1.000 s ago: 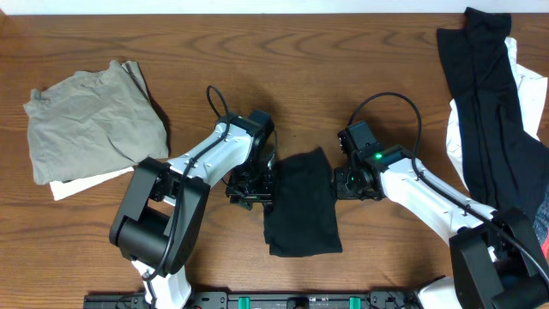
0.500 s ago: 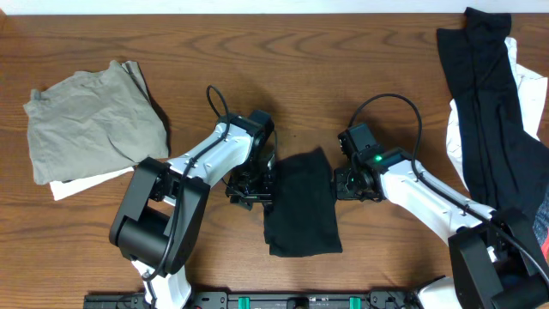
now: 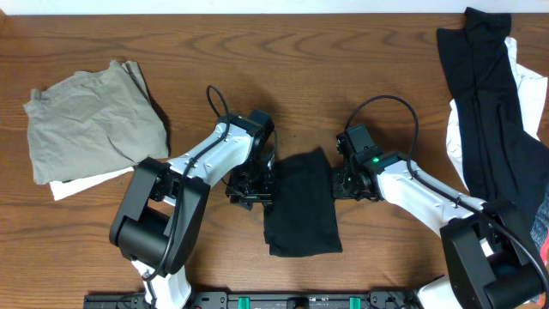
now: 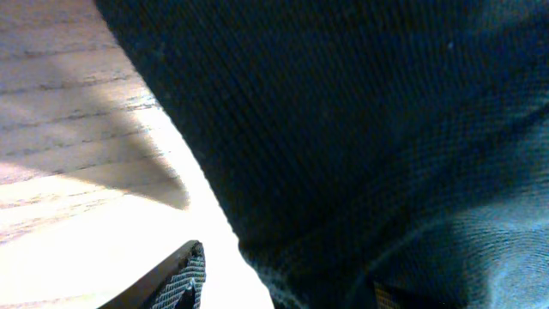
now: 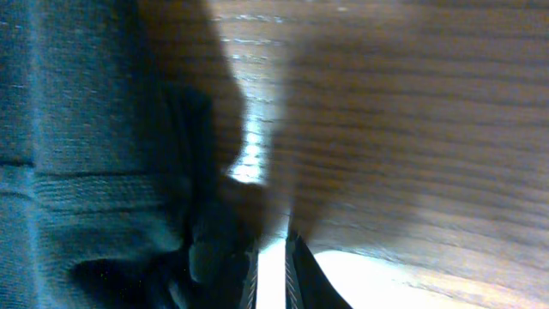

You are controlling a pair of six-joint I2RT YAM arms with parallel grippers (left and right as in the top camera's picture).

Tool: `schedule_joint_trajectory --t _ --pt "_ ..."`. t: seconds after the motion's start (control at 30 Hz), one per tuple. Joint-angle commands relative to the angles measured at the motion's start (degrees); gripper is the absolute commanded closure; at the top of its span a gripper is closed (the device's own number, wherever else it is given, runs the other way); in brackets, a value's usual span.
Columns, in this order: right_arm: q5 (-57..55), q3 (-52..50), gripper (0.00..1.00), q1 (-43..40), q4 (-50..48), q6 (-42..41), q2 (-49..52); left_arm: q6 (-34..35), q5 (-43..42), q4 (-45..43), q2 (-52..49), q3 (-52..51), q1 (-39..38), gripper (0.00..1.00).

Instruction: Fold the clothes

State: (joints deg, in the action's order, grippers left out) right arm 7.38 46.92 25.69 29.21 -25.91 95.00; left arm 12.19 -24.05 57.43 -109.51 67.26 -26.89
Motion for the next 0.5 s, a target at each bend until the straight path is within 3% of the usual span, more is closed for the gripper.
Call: schedule_joint_trajectory --t 0.0,0.47 --pt "3.3 -0.4 0.91 0.6 -0.1 0.4 1.7 0.5 -0.3 0.2 -0.5 0.5 0.2 0.45" --pt "7.0 -0.4 0.94 0.6 0.8 2.5 -4.8 0.5 -0.3 0.2 -0.5 0.5 0.2 0.45"
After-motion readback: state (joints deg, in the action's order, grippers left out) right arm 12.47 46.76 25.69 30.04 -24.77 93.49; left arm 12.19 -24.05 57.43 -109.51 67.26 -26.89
